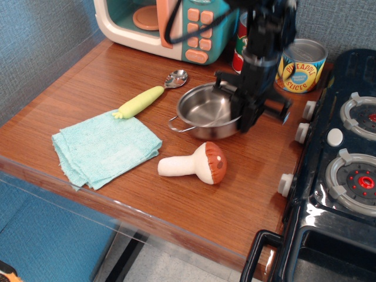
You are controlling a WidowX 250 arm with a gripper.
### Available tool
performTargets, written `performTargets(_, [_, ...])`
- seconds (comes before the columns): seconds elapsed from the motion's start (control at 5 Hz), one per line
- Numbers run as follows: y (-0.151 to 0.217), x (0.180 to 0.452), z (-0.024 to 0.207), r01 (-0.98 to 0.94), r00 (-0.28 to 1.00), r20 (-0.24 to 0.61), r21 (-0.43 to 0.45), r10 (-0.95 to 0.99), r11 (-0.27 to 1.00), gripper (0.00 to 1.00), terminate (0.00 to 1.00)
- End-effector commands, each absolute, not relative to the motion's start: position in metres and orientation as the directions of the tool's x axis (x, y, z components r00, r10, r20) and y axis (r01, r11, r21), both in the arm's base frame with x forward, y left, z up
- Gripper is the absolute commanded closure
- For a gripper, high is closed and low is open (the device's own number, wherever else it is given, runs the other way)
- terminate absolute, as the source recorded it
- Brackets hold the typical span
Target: Put the silver pot directly in front of the microwave.
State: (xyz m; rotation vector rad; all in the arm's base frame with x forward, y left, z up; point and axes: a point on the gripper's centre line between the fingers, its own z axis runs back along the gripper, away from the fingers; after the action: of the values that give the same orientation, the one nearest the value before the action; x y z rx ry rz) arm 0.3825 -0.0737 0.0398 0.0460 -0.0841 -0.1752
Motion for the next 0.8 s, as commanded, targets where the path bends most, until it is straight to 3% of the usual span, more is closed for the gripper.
performTargets(0.0, [-0.008,0.387,0.129,0.001,0.963,0.269,0.005,-0.002,1.000,1.00,0.00])
performTargets(0.4, [0.079,0.386,0.115,-0.207,0.952,0.249,0.085,0.180,0.975,1.00,0.00])
performTargets(0.6, [0.101,0.392,0.103,-0.248,0.948,0.232,0.117,0.216,0.962,1.00,0.00])
